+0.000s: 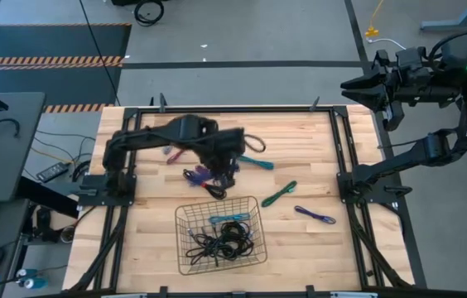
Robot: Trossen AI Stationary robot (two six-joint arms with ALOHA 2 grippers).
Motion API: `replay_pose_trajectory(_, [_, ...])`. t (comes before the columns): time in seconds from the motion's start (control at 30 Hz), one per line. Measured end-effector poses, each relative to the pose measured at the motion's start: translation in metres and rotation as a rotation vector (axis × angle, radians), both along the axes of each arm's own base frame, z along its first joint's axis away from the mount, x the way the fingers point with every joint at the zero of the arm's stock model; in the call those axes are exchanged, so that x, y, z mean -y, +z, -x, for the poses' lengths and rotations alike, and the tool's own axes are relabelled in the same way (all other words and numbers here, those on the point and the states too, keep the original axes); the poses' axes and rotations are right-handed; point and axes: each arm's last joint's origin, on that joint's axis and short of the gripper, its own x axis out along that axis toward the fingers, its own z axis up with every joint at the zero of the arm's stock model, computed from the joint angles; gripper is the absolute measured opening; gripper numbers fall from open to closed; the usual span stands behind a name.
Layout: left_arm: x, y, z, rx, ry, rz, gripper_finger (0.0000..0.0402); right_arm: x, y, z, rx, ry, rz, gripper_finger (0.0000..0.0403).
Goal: Pick and place USB-C Cables
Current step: Put the purple charger cable into the wire basket
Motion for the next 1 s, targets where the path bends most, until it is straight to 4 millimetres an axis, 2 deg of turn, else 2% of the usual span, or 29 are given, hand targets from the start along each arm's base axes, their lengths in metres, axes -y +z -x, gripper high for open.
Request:
replay_pose_trajectory(0.2, [0.051, 0.004, 0.009, -0.005, 0.0, 0.057, 0.0019, 0.0, -0.001, -0.002, -0.011, -0.001, -0.007, 0.0101])
replay_pose_trajectory(0.47, [0.103, -0.003, 0.013, -0.024, 0.05, 0.122, 0.0019, 0.001, -0.004, -0.008, -0.046, -0.003, -0.028, 0.0101])
replay_pose_trajectory(0.63, [0.128, -0.022, 0.006, -0.086, 0.019, 0.112, 0.0019, 0.002, -0.006, -0.015, -0.07, -0.003, -0.032, 0.0101])
replay_pose_trajectory(0.8, [0.139, -0.045, -0.005, -0.153, -0.031, 0.083, 0.0019, 0.003, -0.007, -0.021, -0.085, 0.001, -0.034, 0.0101])
replay_pose_trajectory(1.0, [0.136, -0.072, -0.023, -0.212, -0.061, 0.064, 0.0019, 0.005, -0.01, -0.03, -0.119, 0.005, -0.041, 0.0101])
